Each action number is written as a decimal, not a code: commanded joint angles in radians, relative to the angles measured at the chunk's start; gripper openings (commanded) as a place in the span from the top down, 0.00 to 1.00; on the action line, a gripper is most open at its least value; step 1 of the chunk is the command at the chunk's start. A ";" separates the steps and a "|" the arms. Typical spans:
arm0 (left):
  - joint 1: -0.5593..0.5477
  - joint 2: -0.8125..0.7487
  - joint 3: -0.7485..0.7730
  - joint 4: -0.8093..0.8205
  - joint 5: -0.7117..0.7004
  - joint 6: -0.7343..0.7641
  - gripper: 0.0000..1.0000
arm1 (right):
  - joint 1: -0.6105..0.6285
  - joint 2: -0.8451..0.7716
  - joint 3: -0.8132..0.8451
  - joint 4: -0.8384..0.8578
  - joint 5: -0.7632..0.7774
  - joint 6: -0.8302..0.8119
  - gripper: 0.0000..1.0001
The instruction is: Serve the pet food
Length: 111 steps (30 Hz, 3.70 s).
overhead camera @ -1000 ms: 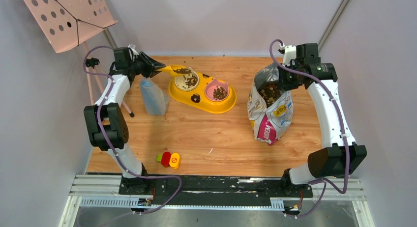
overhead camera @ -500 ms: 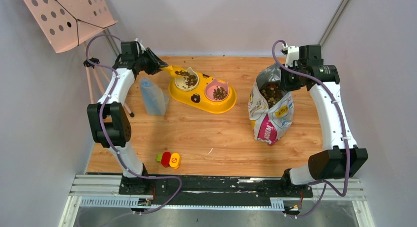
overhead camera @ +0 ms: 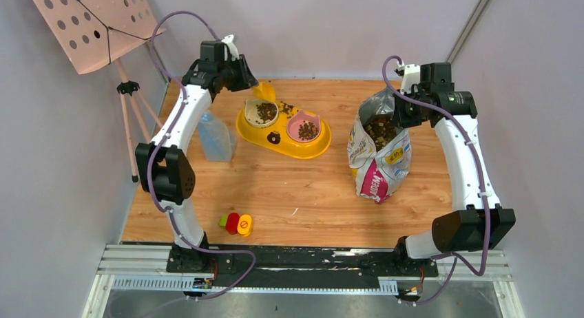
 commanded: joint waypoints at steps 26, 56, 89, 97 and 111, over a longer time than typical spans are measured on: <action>-0.222 -0.212 0.028 0.383 0.436 -0.088 1.00 | -0.005 -0.028 0.068 0.044 -0.061 0.026 1.00; -0.651 0.136 0.273 -0.023 -0.046 0.113 1.00 | 0.065 0.006 0.167 0.054 -0.125 0.068 1.00; -0.584 0.282 0.261 0.335 0.531 -0.240 1.00 | 0.090 0.024 0.063 0.049 -0.055 0.084 1.00; -0.487 0.229 0.143 0.558 0.569 -0.483 1.00 | 0.084 0.032 0.068 0.032 -0.024 0.054 1.00; -0.414 0.116 0.168 0.486 0.437 -0.572 1.00 | 0.058 0.005 0.058 0.025 0.024 0.018 1.00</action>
